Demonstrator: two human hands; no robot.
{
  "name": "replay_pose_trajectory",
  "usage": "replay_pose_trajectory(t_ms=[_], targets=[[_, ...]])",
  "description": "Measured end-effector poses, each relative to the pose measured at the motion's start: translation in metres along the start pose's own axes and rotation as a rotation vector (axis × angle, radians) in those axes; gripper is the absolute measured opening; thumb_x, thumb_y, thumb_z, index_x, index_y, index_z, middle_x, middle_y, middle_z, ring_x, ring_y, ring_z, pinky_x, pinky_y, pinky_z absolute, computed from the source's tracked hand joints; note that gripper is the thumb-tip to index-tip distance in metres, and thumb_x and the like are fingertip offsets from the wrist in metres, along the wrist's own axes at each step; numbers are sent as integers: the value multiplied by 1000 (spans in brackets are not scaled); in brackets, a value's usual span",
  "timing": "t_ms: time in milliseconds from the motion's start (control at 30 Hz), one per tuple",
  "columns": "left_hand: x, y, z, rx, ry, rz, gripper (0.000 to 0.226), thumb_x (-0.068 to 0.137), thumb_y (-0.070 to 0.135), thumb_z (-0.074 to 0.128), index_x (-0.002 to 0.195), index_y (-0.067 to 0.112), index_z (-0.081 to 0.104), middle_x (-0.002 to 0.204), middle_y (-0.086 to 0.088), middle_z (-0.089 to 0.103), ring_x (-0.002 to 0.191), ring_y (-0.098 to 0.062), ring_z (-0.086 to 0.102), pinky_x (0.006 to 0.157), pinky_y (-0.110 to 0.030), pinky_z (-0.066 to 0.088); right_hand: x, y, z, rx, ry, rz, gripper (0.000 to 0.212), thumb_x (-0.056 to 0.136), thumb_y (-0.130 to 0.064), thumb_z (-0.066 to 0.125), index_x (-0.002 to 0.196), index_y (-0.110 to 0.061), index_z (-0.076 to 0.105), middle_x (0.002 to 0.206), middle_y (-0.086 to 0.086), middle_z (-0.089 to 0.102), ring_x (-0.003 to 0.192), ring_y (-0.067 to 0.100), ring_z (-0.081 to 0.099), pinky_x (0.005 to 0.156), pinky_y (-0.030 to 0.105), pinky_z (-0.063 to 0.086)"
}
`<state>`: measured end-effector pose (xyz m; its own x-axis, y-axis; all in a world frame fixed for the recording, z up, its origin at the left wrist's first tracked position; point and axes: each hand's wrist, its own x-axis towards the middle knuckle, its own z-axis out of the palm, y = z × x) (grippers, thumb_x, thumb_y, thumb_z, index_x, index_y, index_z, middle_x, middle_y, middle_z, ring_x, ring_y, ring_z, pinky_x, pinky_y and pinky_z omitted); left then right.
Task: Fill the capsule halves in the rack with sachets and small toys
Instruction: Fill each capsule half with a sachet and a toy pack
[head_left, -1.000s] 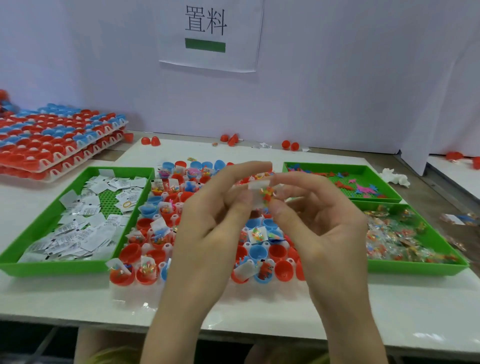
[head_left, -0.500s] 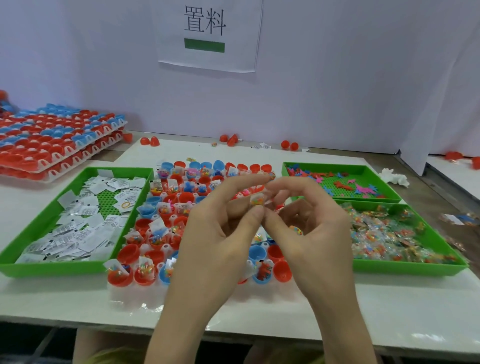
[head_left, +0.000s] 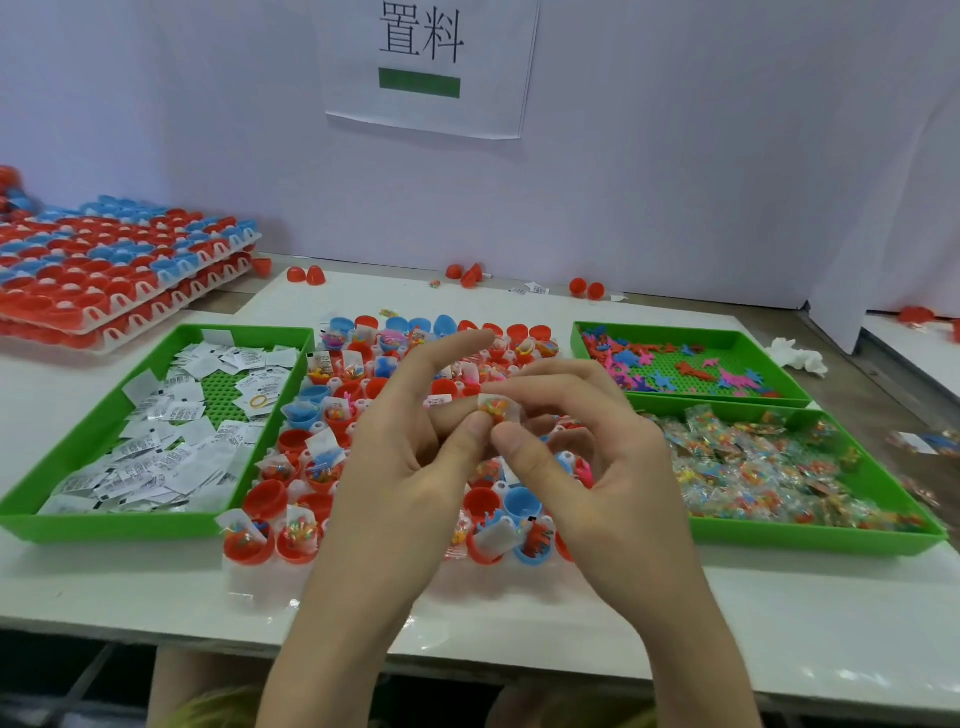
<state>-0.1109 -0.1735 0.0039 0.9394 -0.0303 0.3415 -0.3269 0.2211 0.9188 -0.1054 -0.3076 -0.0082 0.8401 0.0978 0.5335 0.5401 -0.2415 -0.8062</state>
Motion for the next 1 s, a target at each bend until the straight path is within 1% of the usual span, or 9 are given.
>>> replay_pose_trajectory(t_ms=[67, 133, 267, 400, 567, 667, 733, 867, 1000], targets=[[0, 0, -2, -15, -10, 29, 39, 77, 24, 61, 115, 17, 66, 92, 10, 75, 93, -10, 72, 73, -13, 53, 0, 0, 2, 0, 51, -26, 18, 87, -22, 72, 102, -30, 75, 111, -10, 62, 111, 19, 62, 81, 35, 56], [-1, 0, -2, -23, -13, 40, 36, 75, 26, 62, 111, 22, 66, 89, 15, 75, 91, -6, 72, 73, -12, 53, 0, 0, 2, 8, 87, -48, 16, 85, -19, 73, 99, -28, 75, 109, -8, 65, 111, 18, 63, 80, 34, 56], [-2, 1, -7, -26, 2, 32, 23, 77, 27, 79, 97, 35, 72, 88, 15, 75, 90, -7, 72, 71, -14, 54, 0, -2, 2, 48, 123, -62, 18, 83, -15, 75, 95, -28, 75, 106, -8, 67, 110, 21, 64, 76, 25, 53], [-2, 0, -12, -22, 10, 36, 20, 73, 29, 75, 85, 45, 73, 85, 14, 74, 89, -7, 71, 72, -15, 54, -1, -3, 3, 70, 110, -71, 25, 83, -8, 76, 94, -30, 75, 105, -5, 67, 109, 22, 64, 75, 23, 52], [-1, 1, -17, 15, -15, 72, 18, 63, 44, 73, 81, 47, 73, 83, 19, 72, 90, -7, 69, 75, -17, 54, -1, -4, 6, 77, 90, -49, 24, 82, -12, 77, 97, -30, 72, 105, -4, 67, 99, 22, 66, 72, 24, 50], [0, -2, -20, 7, 37, 64, 17, 66, 39, 77, 82, 42, 74, 86, 12, 72, 95, -16, 69, 80, -24, 52, -2, -6, 5, 88, 38, -23, 31, 81, -16, 76, 106, -34, 69, 104, -4, 68, 93, 21, 67, 74, 23, 53], [-1, -4, -23, -54, 82, 28, 21, 64, 37, 80, 84, 36, 75, 81, 5, 74, 89, -18, 72, 75, -23, 54, 0, -4, 0, 78, 26, -7, 30, 83, -16, 74, 108, -32, 69, 102, -6, 68, 92, 18, 67, 75, 22, 55], [-1, -2, -28, -71, 109, 5, 23, 64, 29, 84, 85, 33, 74, 74, 4, 72, 83, -18, 73, 71, -20, 54, 18, 18, -30, -54, 215, 63, 22, 90, -11, 70, 102, -29, 73, 101, -12, 73, 92, 8, 68, 76, 17, 55], [-2, -1, -28, -65, 115, 12, 19, 65, 35, 78, 84, 35, 74, 71, 7, 71, 79, -13, 72, 72, -16, 53, 63, 61, -74, -270, 337, 295, 21, 94, -12, 64, 104, -28, 73, 103, -11, 72, 100, 7, 66, 87, 25, 52]])
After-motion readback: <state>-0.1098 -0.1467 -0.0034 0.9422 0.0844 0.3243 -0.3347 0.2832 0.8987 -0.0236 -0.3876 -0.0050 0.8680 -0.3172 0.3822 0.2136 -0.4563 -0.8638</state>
